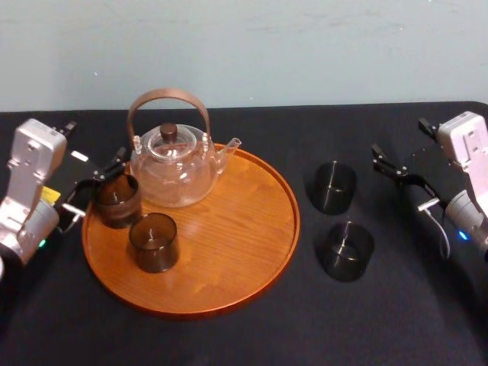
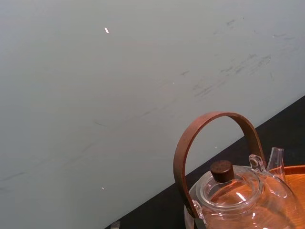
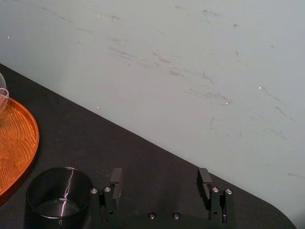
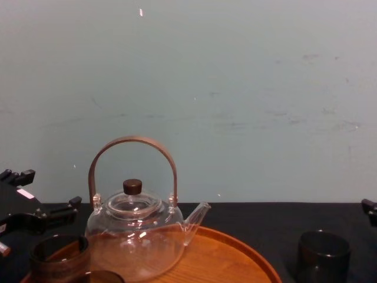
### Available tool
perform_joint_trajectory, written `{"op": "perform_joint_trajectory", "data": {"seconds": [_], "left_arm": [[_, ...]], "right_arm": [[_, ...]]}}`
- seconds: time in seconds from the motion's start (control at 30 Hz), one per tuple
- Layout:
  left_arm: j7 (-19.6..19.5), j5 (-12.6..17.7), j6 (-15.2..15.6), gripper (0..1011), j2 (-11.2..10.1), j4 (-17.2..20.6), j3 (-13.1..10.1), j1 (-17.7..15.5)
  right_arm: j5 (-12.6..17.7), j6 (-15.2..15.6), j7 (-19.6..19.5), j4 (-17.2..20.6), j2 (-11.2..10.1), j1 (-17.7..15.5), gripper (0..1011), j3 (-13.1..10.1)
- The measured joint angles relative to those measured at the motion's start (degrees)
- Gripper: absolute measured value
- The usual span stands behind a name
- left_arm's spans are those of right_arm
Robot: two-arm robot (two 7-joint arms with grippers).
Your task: Pick up the glass from the table and place it on the tray.
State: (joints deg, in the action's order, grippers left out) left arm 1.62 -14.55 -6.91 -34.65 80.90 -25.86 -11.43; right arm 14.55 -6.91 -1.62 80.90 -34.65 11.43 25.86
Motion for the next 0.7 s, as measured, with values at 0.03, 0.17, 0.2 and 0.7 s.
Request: {"op": "perform_joint_trajectory", "data": {"seconds": [0.03,0.17,0.2,0.7], "left_arm": [[0.0,0.0,0.0,1001,0.0,0.0,0.0,0.0],[0.0,0.0,0.0,1001,0.0,0.0,0.0,0.0],[0.0,0.0,0.0,1001,0.0,0.0,0.0,0.0],[0.0,0.0,0.0,1001,0.0,0.0,0.0,0.0]], "right_arm": [[0.0,0.0,0.0,0.0,0.0,0.0,1002,0.0],[0.0,0.0,0.0,0.0,0.0,0.0,1002,0.0],[0.0,0.0,0.0,0.0,0.0,0.0,1002,0.0],[0.0,0.0,0.0,0.0,0.0,0.0,1002,0.0]]}}
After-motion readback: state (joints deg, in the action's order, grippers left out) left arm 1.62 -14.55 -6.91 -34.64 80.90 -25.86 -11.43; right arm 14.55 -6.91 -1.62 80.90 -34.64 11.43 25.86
